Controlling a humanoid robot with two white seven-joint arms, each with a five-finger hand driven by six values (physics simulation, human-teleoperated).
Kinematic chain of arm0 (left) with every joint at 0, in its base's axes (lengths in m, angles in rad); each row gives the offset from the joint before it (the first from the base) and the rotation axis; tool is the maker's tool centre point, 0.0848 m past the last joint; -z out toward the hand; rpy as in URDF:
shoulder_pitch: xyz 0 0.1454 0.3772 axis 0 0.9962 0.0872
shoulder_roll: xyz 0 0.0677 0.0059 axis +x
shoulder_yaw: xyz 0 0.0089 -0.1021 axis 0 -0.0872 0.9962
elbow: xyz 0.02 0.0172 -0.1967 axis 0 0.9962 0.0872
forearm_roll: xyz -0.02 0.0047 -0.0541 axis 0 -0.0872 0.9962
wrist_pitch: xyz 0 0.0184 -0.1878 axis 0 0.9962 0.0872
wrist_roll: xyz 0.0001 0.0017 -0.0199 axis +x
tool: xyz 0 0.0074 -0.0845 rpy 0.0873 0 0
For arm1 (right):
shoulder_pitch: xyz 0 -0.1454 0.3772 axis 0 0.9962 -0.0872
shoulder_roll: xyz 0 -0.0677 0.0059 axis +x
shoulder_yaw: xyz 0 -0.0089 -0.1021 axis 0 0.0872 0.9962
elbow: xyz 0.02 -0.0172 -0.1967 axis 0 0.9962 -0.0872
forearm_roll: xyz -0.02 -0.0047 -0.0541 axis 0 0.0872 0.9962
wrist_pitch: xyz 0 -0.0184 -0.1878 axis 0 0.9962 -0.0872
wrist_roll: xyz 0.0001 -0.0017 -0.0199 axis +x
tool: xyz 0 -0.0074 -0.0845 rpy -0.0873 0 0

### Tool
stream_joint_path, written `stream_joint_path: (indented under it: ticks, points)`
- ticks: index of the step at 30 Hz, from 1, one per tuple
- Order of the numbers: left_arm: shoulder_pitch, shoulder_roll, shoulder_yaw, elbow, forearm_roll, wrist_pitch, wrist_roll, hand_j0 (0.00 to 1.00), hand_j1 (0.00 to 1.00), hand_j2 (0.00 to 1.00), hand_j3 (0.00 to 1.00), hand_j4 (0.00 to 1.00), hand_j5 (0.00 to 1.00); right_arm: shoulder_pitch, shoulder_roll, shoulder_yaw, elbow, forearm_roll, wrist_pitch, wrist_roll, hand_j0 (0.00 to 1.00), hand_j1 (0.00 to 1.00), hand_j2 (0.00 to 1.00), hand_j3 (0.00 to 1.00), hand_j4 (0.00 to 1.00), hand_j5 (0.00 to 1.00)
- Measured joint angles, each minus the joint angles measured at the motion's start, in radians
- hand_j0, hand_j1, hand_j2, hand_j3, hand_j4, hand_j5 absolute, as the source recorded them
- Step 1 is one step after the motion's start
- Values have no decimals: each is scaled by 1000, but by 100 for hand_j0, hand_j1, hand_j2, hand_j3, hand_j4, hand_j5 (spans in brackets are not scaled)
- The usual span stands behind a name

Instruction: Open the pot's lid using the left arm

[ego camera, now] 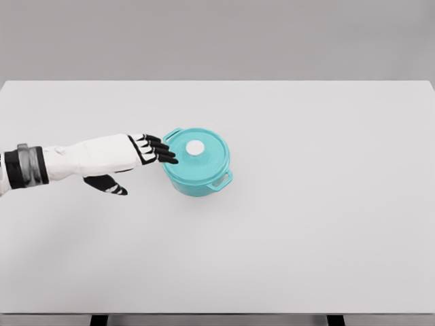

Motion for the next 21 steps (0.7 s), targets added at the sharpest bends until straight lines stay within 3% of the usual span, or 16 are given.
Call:
stream_joint_path:
  ticks: [6,10,13,14,16,19,21]
  points:
    - [-14,-6,-2,-1,-4,0,-3,100,100,100,100,100,100,0,0,1,1,1,6,1,100,100,100,100,100,100]
    - [-63,-29,-4,7,-4,0,-25,100,100,100,100,100,100,0,0,1,2,1,7,1,100,100,100,100,100,100]
    - [-121,-44,-8,24,-1,0,-32,100,100,100,100,100,100,0,0,1,2,1,7,1,100,100,100,100,100,100]
    - [-180,-56,-20,45,3,-1,-34,100,100,100,100,100,100,0,0,1,2,1,7,1,100,100,100,100,100,100]
    - [-317,-75,-120,104,71,55,-34,100,100,100,100,100,100,0,0,1,2,1,7,1,100,100,100,100,100,100]
    - [-477,-84,-330,146,127,123,-35,100,100,100,100,100,100,0,0,1,2,1,7,1,100,100,100,100,100,100]
    - [-491,-94,-407,171,141,141,-36,100,100,100,100,100,100,0,0,1,2,1,7,1,100,100,100,100,100,100]
